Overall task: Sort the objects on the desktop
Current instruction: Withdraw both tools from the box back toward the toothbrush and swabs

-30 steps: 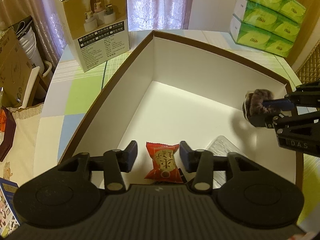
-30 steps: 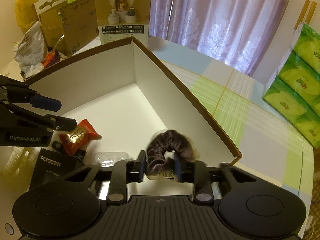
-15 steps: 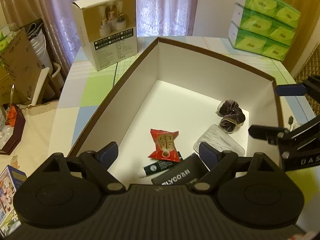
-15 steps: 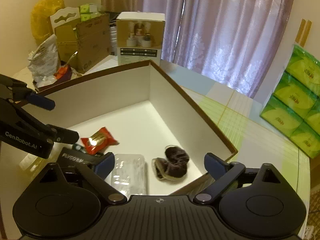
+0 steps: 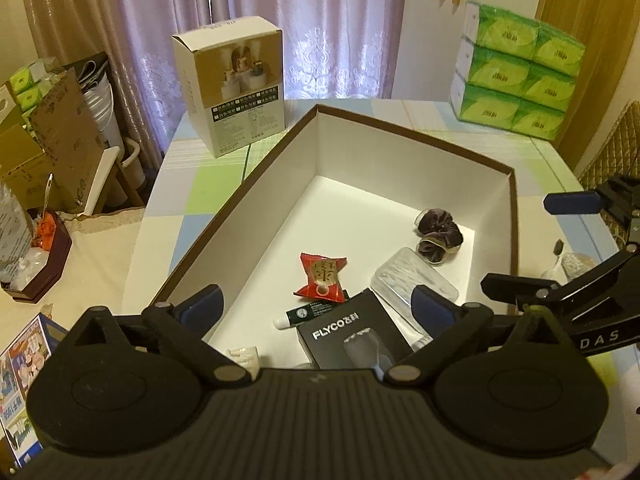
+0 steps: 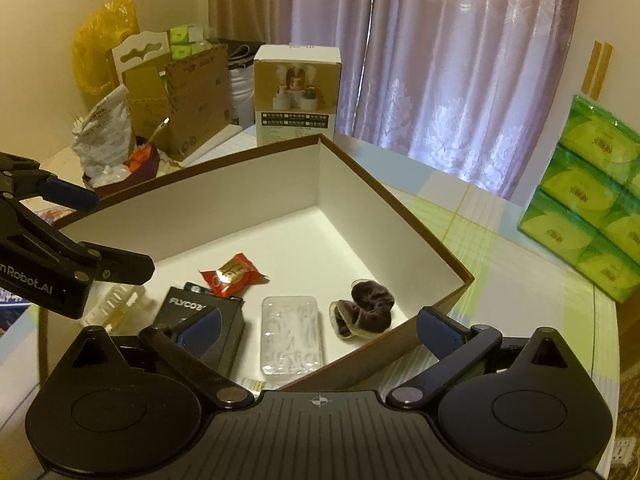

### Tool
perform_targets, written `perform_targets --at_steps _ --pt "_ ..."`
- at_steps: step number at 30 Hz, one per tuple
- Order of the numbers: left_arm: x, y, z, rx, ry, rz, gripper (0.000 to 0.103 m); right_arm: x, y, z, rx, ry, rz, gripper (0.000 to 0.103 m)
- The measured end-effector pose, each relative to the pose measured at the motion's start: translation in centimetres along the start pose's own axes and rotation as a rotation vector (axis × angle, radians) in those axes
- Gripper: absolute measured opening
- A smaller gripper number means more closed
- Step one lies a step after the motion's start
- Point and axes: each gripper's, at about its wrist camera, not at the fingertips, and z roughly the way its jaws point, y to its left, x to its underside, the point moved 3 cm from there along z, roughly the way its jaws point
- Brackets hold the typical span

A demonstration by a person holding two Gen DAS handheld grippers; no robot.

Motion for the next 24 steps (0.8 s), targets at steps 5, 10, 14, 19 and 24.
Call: perform_targets --at_steps 5,10,14,19,24 --pt "0.9 -0.3 -1.6 -0.014 -0.006 -0.007 0.099 0.5 0.5 -1.7 -0.011 -0.018 0.008 0.101" --pt "1.8 -0.8 -3.2 -0.027 -0.013 -0.015 0.099 1.2 0.9 -3.4 -0.020 -0.038 0.007 0.101" --pt "2.3 -1.4 -4.7 -0.039 -0.030 -0.018 0.099 1.8 1.2 -4.7 -0.033 -0.052 0.009 0.101" --pt "2.8 -2.5 -6.4 -0.053 -0.050 -0.016 0.100 2.5 1.4 -6.2 -0.045 -0.060 0.003 0.101" --pt "3.8 -3.8 -7.6 -0.056 -0.055 -0.019 0.100 3.4 1.6 -7.6 -0.059 -0.067 -0.012 0.101"
